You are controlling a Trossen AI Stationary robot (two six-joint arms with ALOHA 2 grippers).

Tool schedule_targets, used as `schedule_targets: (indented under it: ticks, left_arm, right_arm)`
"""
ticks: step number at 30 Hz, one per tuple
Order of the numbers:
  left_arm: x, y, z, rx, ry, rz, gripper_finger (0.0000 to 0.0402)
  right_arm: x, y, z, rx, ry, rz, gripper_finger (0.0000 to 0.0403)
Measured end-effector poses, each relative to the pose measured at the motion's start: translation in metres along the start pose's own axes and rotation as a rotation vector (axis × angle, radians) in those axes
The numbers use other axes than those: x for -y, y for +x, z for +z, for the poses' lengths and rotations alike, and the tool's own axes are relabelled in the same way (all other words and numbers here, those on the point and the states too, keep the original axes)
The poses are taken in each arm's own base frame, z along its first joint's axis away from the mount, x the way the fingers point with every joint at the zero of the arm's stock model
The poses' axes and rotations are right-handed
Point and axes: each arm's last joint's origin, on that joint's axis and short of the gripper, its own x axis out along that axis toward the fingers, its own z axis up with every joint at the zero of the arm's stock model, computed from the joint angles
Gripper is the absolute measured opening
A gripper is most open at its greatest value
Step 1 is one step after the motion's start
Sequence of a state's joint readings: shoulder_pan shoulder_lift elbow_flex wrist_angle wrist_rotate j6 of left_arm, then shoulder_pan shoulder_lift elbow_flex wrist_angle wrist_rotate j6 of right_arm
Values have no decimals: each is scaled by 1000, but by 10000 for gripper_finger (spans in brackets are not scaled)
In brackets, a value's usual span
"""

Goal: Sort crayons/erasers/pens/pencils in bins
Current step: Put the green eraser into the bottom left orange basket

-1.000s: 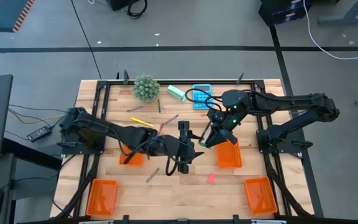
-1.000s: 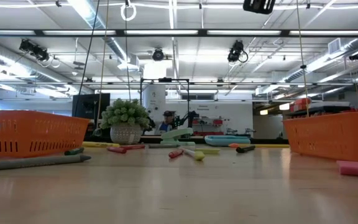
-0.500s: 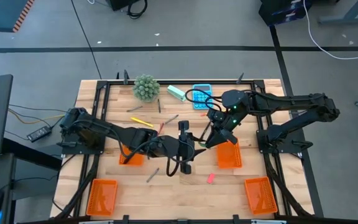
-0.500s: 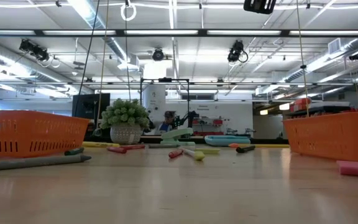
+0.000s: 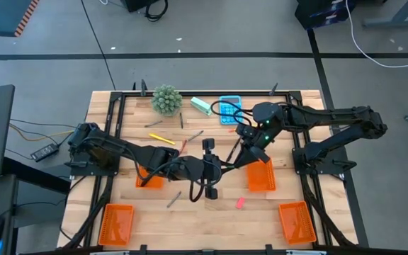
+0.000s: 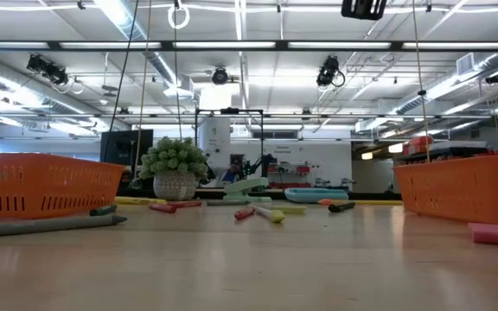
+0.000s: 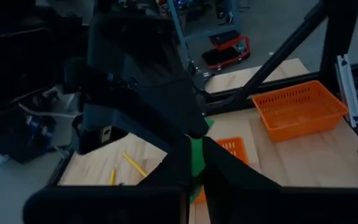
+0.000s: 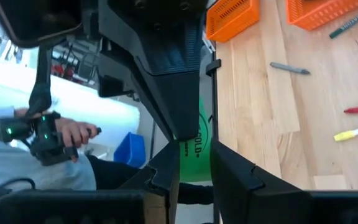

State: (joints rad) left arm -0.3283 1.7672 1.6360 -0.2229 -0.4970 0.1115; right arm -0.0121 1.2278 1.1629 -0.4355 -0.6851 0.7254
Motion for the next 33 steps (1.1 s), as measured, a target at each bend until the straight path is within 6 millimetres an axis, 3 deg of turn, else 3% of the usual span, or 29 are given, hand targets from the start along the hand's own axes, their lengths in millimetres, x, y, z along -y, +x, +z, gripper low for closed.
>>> schedule_targets:
  ticks: [5,15,26,33]
  left_arm:
    - [-1,0,-3,-29,-9,11,44]
    - [12,-17,-20,-222,-89,37,25]
    - [50,-87,-46,-596,-276,2,26]
    - [75,-128,-59,-817,-532,33,34]
  right_arm:
    - [2,-1,1,8,44,-14,100]
    - [12,-4,-6,-30,89,-118,152]
    - [13,-4,-8,-58,5,-120,154]
    - [17,-5,-5,43,-101,-279,154]
